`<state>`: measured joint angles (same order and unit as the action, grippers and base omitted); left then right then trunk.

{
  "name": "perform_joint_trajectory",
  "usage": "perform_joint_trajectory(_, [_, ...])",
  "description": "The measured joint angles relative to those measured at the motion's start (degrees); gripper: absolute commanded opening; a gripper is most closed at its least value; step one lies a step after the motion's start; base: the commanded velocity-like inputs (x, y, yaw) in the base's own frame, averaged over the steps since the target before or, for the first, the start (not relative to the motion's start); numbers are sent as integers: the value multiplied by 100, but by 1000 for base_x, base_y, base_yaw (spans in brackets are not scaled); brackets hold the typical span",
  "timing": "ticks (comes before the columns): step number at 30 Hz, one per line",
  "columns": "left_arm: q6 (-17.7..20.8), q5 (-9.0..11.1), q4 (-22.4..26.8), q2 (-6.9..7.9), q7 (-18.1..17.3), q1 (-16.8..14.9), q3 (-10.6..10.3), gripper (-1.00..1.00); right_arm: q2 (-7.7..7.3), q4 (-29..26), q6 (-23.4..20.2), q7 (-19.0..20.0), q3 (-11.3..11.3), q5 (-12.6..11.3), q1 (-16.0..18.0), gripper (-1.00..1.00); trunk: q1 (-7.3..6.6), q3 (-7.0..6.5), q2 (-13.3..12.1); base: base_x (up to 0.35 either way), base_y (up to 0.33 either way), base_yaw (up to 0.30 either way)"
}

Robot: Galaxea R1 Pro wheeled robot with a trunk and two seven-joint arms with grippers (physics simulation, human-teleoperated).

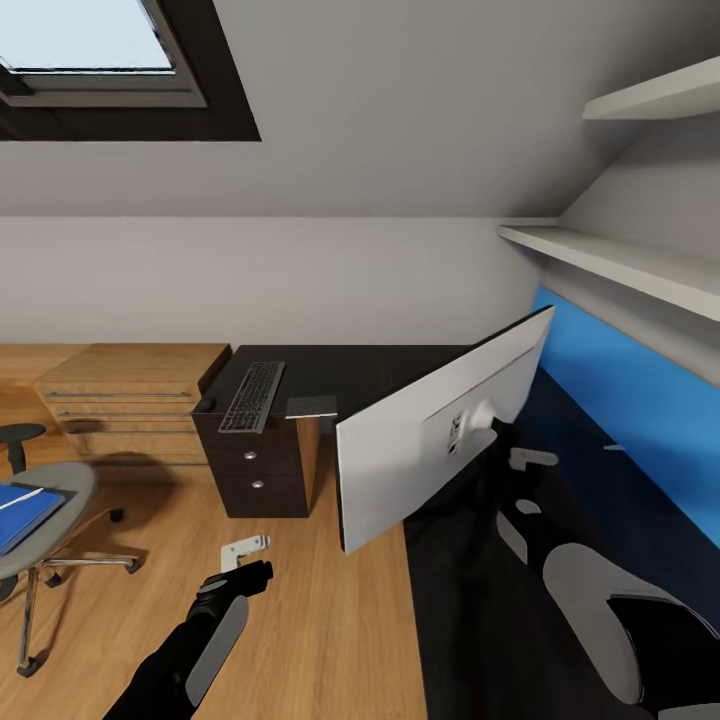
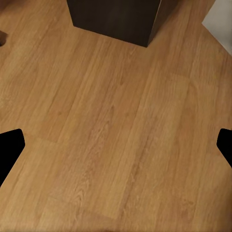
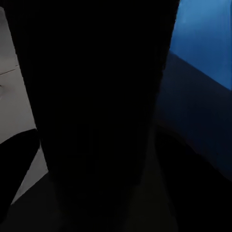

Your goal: In the bedroom, organize the workspace by keeping the computer under the desk, ensuring the monitor is on the desk, placing the keyboard on the desk next to the monitor, placing the mouse on the desk next to the keyboard, moving the folder from the swivel chair onto the desk next to the mouse, stacking the notebook on top of the folder with the pen on top of the notebook, and positioning the swivel chair next to the desk.

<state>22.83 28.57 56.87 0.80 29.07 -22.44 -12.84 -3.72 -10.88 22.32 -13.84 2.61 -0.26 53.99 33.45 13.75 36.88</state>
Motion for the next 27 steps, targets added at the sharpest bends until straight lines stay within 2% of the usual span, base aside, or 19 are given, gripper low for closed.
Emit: perform_joint_trajectory(27, [0,-8,0,9,9,-1,7,100,1,-94,20,63,-31,5,-3,-100,0,1,-1,0,0,0])
